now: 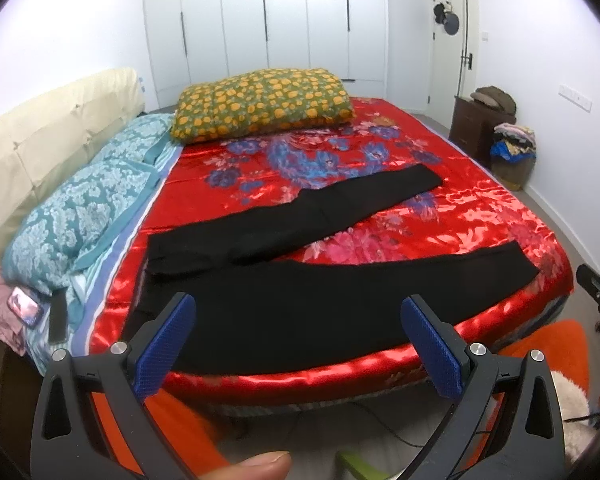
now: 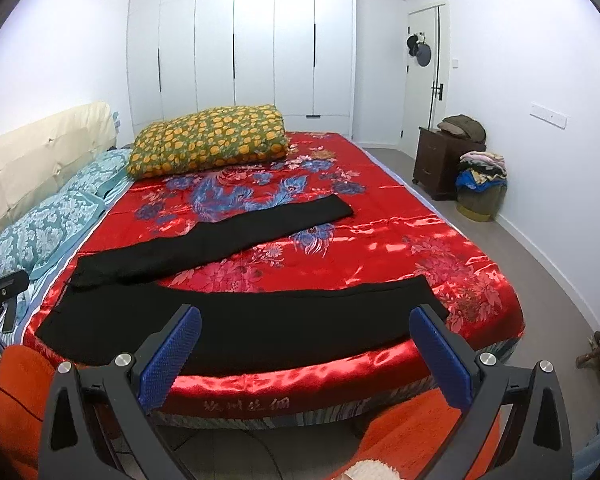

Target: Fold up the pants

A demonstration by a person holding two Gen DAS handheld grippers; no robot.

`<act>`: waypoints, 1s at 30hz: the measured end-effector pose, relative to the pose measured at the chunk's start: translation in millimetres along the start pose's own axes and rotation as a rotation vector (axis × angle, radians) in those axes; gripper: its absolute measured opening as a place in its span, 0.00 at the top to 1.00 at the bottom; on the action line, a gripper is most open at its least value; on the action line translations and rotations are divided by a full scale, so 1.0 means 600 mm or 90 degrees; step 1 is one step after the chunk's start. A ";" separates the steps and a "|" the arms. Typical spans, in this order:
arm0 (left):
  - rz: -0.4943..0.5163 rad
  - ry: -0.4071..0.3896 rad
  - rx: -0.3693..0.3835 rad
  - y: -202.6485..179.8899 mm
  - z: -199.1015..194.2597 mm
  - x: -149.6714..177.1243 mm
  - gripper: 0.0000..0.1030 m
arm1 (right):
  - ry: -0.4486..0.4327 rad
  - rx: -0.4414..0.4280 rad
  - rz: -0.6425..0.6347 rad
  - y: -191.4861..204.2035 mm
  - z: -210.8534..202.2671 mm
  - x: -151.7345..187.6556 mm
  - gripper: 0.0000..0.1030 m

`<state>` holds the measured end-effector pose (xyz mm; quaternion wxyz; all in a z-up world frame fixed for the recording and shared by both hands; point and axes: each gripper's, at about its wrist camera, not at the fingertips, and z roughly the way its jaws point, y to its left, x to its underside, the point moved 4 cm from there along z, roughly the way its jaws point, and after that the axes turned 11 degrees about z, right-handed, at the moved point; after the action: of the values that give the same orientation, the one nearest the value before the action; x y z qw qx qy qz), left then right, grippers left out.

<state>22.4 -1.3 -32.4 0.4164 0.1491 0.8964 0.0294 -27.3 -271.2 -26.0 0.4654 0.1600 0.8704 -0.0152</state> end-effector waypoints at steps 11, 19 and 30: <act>-0.005 0.012 0.002 -0.002 -0.001 0.008 0.00 | -0.017 0.030 -0.009 0.000 -0.002 0.001 0.00; -0.010 0.039 -0.002 0.002 0.010 0.013 0.00 | -0.011 0.043 -0.010 -0.003 0.004 0.003 0.00; -0.011 0.074 -0.003 0.009 0.024 0.022 0.00 | 0.006 0.039 -0.018 0.001 0.013 0.007 0.00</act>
<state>26.5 6.5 -50.6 0.3643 0.1388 0.9202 0.0365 -22.9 -270.7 -34.0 0.4560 0.1621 0.8738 -0.0473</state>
